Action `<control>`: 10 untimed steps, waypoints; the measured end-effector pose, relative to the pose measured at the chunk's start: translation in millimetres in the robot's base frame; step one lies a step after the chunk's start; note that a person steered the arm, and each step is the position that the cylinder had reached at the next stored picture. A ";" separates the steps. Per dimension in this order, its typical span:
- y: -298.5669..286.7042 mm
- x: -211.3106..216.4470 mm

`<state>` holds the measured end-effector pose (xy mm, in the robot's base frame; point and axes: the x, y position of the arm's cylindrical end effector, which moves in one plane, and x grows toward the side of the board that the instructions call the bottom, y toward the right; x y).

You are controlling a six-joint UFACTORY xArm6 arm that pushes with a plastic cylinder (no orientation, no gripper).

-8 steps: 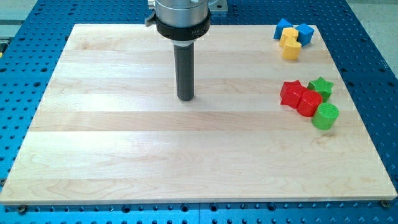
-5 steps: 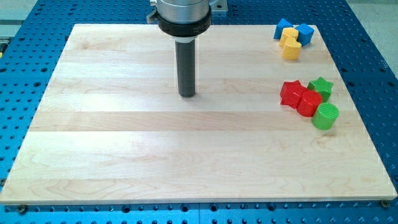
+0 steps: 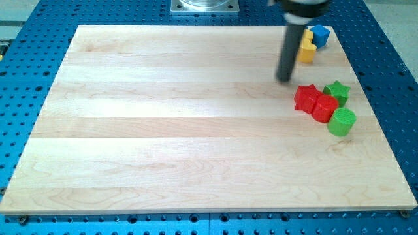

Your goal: Separate the red blocks from the green blocks

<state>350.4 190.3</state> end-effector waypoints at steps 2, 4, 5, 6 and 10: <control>103.0 22.7; 29.4 102.8; 43.0 87.0; 14.4 55.7; -53.3 126.4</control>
<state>476.8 137.0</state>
